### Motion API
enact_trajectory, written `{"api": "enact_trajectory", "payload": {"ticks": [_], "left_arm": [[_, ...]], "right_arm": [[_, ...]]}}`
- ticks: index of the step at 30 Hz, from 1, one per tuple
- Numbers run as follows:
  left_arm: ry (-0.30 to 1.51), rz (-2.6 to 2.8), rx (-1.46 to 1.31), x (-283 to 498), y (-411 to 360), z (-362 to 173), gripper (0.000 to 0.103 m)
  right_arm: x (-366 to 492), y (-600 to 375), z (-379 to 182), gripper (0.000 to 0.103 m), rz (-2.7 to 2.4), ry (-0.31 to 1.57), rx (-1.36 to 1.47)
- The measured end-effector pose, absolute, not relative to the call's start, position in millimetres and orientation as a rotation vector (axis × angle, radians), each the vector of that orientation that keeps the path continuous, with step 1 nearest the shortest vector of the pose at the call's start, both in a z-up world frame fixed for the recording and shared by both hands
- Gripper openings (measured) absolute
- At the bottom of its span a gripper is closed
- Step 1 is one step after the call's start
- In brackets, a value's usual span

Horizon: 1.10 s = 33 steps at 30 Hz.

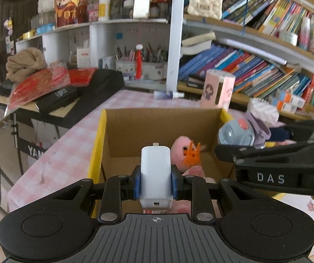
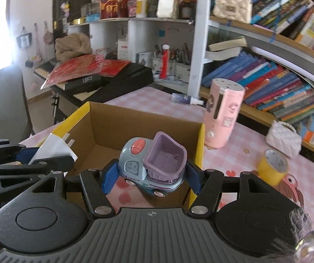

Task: Organize objects
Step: 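Carry the white charger and grey toy car over the yellow box with both tools, then open both tools to drop the charger and toy car into the box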

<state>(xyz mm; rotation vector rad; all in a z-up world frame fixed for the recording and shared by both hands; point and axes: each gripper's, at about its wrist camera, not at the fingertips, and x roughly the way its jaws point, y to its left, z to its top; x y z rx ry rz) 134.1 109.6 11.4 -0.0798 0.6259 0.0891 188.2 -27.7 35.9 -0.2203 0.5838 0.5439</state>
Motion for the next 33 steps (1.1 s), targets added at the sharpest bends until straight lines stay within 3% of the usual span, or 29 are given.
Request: {"api": "enact_trajectory", "payload": {"ticks": [15, 33], "left_arm": [[0.789, 0.152, -0.021, 168.7, 104.5, -20.7, 0.024], [0.832, 0.169, -0.015, 176.3, 107.6, -29.7, 0.025]], "right_arm": [[228.9, -12.1, 11.5, 0.062, 0.673, 0.631, -0.379], [246.0, 3.6, -7.1, 0.062, 0.701, 0.687, -0.492]]}}
